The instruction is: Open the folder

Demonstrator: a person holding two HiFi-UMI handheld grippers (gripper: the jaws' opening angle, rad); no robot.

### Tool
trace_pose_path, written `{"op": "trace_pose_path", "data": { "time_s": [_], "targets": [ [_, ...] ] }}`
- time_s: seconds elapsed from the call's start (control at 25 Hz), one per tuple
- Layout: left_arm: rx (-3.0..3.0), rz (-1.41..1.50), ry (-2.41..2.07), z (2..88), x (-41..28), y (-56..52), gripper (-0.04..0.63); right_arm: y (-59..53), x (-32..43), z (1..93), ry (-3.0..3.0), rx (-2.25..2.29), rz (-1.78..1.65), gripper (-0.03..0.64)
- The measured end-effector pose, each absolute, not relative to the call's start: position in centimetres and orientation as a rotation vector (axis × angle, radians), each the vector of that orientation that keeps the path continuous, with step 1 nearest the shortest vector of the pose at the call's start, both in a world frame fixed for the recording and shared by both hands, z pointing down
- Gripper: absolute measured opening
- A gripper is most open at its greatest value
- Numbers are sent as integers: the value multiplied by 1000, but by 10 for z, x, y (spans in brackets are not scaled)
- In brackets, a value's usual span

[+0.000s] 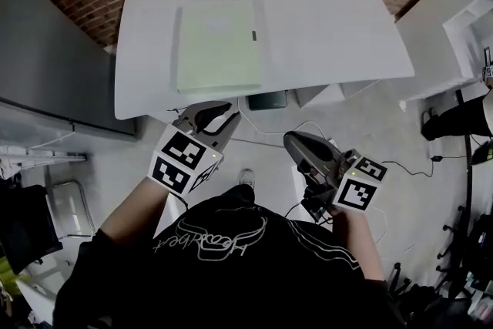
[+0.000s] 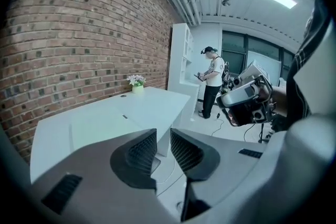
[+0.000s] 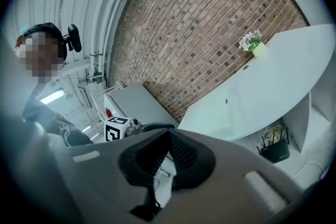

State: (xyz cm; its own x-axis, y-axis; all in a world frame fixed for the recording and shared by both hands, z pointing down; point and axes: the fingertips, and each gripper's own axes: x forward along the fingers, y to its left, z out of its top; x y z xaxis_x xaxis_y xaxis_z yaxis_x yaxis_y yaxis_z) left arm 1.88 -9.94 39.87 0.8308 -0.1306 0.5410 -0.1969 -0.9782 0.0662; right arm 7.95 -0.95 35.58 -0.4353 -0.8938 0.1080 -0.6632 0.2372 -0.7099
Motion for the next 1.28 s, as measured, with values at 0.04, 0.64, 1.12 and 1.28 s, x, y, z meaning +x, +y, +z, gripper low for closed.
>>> {"op": "trace_pose_path", "data": {
  "time_s": [0.04, 0.64, 1.12, 1.28],
  "targets": [
    [2899, 862, -268, 403, 23, -105, 60, -13, 84, 360, 2197, -1446, -1021, 3],
    [3146, 1420, -434, 483, 42, -160, 115, -41, 110, 404, 2171, -1419, -1114, 3],
    [3275, 1775, -522, 516, 46, -186, 115, -47, 114, 423, 2143, -1376, -1186, 3],
    [3343, 1880, -544, 522, 45, -192, 115, -50, 118, 432, 2137, -1379, -1205, 3]
  ]
}}
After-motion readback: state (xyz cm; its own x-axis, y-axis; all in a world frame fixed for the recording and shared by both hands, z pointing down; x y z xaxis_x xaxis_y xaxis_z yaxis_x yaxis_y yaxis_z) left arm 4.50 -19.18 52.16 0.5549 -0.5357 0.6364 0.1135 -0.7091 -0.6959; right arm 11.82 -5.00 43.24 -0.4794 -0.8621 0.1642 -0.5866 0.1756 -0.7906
